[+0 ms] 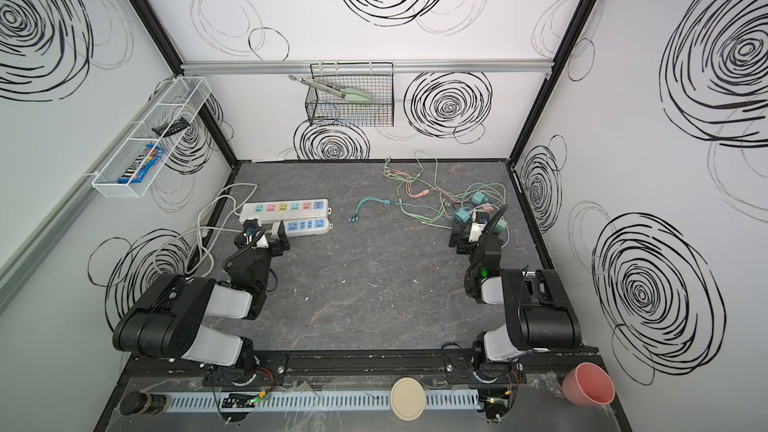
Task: Insert the plug
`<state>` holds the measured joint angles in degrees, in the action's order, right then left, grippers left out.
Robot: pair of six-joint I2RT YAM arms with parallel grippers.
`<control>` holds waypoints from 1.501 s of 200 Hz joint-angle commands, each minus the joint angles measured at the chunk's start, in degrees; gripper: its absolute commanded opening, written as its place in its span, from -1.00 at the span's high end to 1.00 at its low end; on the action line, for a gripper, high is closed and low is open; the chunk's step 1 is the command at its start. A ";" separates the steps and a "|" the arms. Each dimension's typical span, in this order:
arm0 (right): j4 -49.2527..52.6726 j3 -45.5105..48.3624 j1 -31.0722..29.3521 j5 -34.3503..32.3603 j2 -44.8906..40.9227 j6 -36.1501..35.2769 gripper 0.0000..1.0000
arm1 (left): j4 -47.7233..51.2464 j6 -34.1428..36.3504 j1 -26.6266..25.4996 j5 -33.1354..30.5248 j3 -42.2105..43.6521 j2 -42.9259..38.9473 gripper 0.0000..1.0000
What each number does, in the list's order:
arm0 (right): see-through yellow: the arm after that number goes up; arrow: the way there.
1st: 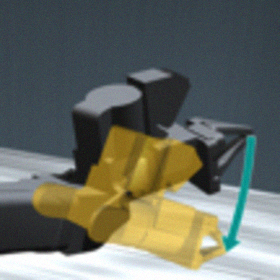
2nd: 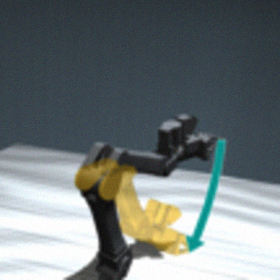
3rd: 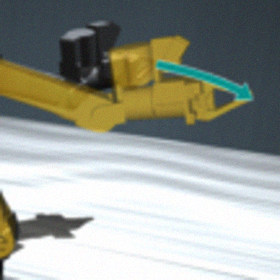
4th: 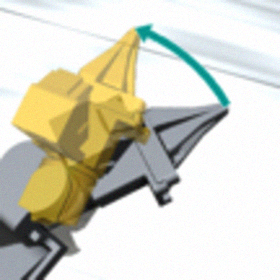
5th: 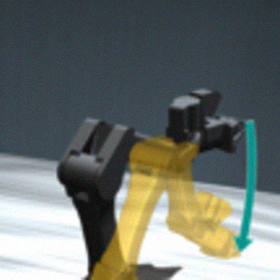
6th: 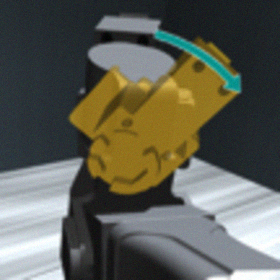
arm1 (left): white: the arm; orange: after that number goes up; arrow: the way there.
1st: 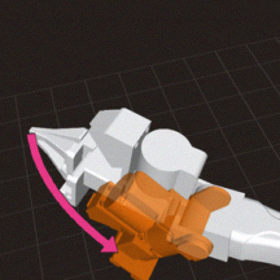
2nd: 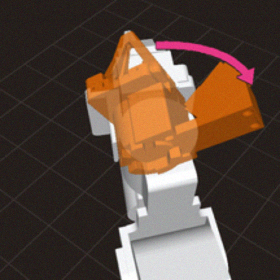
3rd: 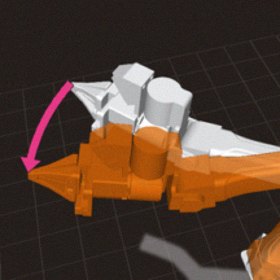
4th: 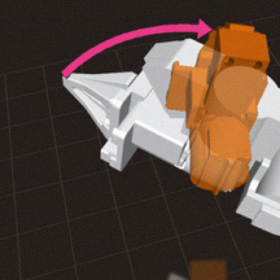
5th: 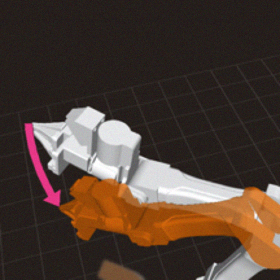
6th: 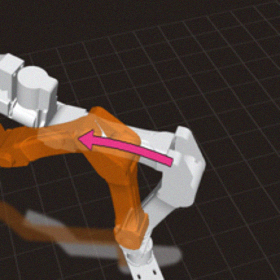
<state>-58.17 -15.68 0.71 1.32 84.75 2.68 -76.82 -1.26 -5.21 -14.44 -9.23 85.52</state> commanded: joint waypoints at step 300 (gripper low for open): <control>49.33 -27.71 -5.98 38.32 -0.21 31.71 -0.95 | 96.73 -26.15 16.46 8.50 -82.12 32.82 -0.39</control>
<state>-14.39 -40.03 -5.30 40.10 84.86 38.13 17.21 -26.22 7.81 -7.46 -89.52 117.43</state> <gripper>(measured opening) 0.975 0.707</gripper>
